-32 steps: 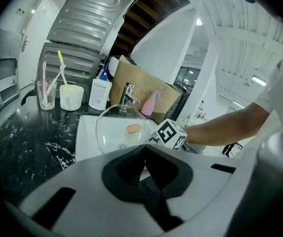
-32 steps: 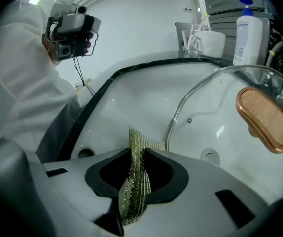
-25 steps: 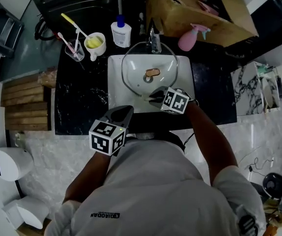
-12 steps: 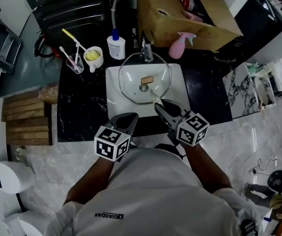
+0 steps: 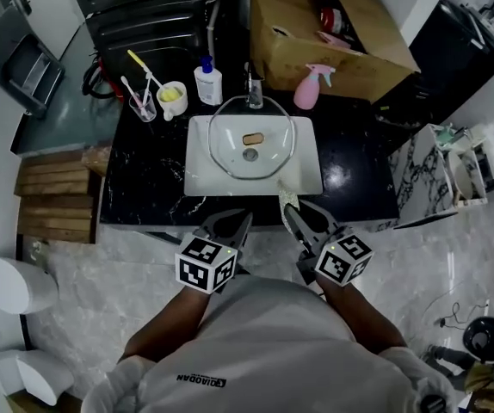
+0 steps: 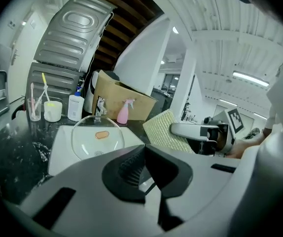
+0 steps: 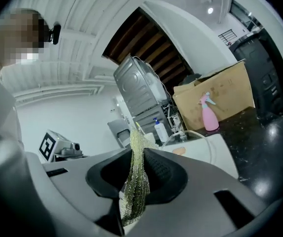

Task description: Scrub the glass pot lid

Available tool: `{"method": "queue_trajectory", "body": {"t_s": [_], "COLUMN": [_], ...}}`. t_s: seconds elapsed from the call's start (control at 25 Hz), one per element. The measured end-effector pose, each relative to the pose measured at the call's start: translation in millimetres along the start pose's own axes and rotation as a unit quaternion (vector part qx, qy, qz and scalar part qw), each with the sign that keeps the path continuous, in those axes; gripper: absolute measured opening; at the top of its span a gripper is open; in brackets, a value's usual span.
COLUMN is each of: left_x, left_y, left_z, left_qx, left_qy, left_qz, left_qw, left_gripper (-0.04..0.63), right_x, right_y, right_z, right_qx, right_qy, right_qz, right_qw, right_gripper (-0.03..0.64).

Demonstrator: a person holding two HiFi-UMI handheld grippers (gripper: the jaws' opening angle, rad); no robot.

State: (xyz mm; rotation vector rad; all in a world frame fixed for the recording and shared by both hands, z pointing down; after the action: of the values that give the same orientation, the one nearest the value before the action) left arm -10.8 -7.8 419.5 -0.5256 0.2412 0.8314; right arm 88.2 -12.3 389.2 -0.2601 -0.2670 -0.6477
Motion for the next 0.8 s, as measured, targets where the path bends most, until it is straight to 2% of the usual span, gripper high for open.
{"method": "queue_trajectory", "body": {"t_s": [0.2,0.36,0.64,0.8], "left_x": [41,83,120,128], "left_y": [4,14,29,28], "left_z": [44,72,85,81], "left_qx": [-0.016,-0.029,-0.020,-0.018], "left_qy": [0.013,0.008,-0.025,-0.042], "left_qz": [-0.019,-0.018,-0.022,-0.018], "left_qw": [0.9996,0.9994,0.9992,0.9988], "left_gripper": [0.015,0.015,0.015,0.015], "right_x": [-20,-29,-51,-50], "right_y": [53,93,124,129], "right_z": [26,33,38,38], "right_qx": [-0.010,-0.002,0.019,0.019], "right_qy": [0.018,0.052,0.076,0.070], "right_qz": [-0.010,-0.001,-0.020,-0.017], "right_qw": [1.000,0.999,0.997,0.997], "right_gripper": [0.094,0.094,0.094,0.092]}}
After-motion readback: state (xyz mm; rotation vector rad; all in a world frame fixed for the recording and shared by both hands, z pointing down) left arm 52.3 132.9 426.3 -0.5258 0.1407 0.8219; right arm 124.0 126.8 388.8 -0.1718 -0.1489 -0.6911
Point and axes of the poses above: the fingertips, and each gripper's own axes: y backward along the fingers, x to its right, z out of its underside, the point moved 1 cm from there along y, backward along the fingers, and after that the axes turned 6 degrees about y, right-handed, at the moved point
